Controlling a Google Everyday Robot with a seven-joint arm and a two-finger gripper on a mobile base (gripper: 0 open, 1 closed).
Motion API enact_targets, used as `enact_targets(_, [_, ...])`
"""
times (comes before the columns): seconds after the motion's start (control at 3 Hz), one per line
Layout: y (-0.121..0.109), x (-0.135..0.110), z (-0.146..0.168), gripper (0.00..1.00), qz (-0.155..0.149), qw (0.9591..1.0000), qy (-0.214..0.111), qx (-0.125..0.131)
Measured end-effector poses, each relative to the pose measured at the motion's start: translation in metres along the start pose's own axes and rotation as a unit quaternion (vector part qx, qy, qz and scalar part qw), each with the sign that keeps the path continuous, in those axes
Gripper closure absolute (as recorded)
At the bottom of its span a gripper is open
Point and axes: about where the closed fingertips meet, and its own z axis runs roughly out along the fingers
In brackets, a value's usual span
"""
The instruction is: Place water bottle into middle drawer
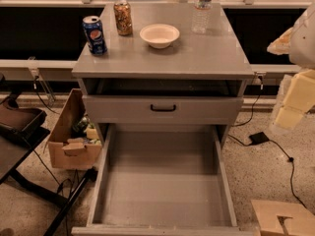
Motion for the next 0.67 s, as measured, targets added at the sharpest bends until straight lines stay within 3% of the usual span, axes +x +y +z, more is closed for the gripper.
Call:
enact_targets(0.33, [0.0000,0.0000,0.0000,0.00,0.000,1.0000,0.000,0.000])
enact_targets(0.67, [-0.0066,0.0020,0.0073,0.00,0.013,0.9995,-0.021,0.017])
